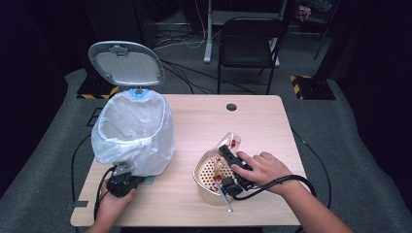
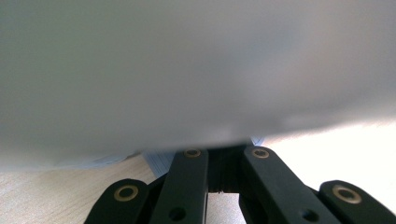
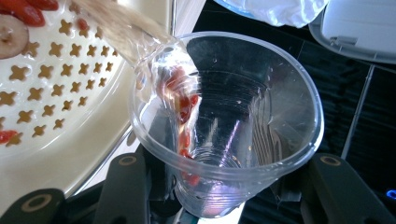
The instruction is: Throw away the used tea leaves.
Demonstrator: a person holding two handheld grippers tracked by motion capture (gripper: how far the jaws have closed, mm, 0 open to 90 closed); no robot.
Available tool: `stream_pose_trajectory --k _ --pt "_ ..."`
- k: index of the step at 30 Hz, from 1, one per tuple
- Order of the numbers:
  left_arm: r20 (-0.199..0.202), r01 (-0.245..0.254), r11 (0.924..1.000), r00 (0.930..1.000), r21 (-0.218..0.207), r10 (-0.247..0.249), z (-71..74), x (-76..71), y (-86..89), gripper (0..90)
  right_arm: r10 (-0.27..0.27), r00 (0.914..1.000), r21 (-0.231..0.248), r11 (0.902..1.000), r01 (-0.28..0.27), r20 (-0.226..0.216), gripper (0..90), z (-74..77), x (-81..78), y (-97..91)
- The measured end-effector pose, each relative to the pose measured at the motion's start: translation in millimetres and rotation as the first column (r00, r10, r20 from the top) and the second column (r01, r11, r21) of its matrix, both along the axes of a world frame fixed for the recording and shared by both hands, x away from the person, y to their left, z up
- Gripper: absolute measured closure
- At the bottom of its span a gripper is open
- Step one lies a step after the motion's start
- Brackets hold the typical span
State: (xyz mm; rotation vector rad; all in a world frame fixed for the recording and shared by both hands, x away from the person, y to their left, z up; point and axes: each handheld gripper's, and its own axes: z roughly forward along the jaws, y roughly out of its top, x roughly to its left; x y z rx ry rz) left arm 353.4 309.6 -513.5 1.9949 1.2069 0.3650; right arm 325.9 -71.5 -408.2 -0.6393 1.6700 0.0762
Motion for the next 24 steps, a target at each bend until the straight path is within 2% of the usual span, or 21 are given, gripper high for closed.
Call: stream_pose_trajectory --k 1,2,3,5,7,9,10,11,12,13,14,15,16,24 --pt "-0.001 0.0 1.0 1.0 0.002 0.0 0.1 0.0 0.1 90.0 0.013 0.9999 -0.047 0.9988 -0.013 0.001 51.0 1.9 0.4 1.6" --pt "0.0 -0.001 1.0 1.0 -0.002 0.001 0.0 0.0 -0.1 90.0 0.042 0.9983 -0.073 0.9965 -0.039 0.041 51.0 3.4 -0.3 3.3" --pt "-0.001 0.001 1.0 1.0 0.001 -0.001 0.1 0.0 0.1 90.0 0.031 0.9994 -0.07 0.9971 -0.03 0.017 51.0 2.2 -0.5 2.7" --pt "0.0 -0.001 1.0 1.0 -0.002 0.001 0.0 0.0 -0.2 90.0 0.035 0.999 -0.09 0.9954 -0.033 0.028 51.0 1.9 -1.4 3.1" --pt "-0.001 -0.001 1.0 1.0 -0.002 0.001 0.0 0.0 -0.1 90.0 0.036 0.9991 -0.087 0.9956 -0.034 0.021 51.0 1.4 -1.8 2.8" --pt "-0.001 -0.001 1.0 1.0 0.002 0.001 0.1 0.0 0.0 90.0 0.036 0.9989 -0.094 0.995 -0.034 0.03 51.0 1.2 -1.8 2.8" --pt "-0.001 -0.001 1.0 1.0 0.002 0.001 0.1 0.0 0.0 90.0 0.029 0.9974 -0.117 0.9929 -0.021 0.066 51.1 1.4 -3.4 1.4" --pt "-0.001 -0.001 1.0 1.0 0.001 0.001 0.1 0.0 0.0 90.0 0.023 0.9991 -0.133 0.991 -0.018 0.037 51.1 0.7 -2.6 1.7" --pt "-0.001 0.0 1.0 1.0 0.002 0.0 0.1 0.0 0.0 90.0 0.023 0.9993 -0.145 0.9893 -0.018 0.03 51.0 0.5 -2.6 2.0" --pt "-0.001 0.0 1.0 1.0 0.002 0.0 0.1 0.0 0.1 90.0 0.033 0.9988 -0.156 0.9874 -0.026 0.038 51.1 -0.2 -2.4 2.3" --pt "-0.001 0.0 1.0 1.0 0.002 0.0 0.1 0.0 0.1 90.0 0.031 0.9962 -0.135 0.9907 -0.02 0.081 51.1 -1.7 -4.0 0.9" --pt "-0.001 0.0 1.0 1.0 0.001 0.0 0.1 0.0 0.0 90.0 0.032 0.9975 -0.146 0.9891 -0.022 0.063 51.1 -2.2 -3.2 1.0" --pt "-0.001 0.0 1.0 1.0 0.001 0.0 0.1 0.0 0.0 90.0 0.04 0.9968 -0.172 0.9846 -0.027 0.07 51.2 -2.0 -2.8 0.5" --pt "-0.001 -0.001 1.0 1.0 0.002 0.001 0.1 0.0 -0.1 90.0 0.042 0.9956 -0.181 0.9831 -0.026 0.084 51.3 -2.4 -3.6 -0.4"
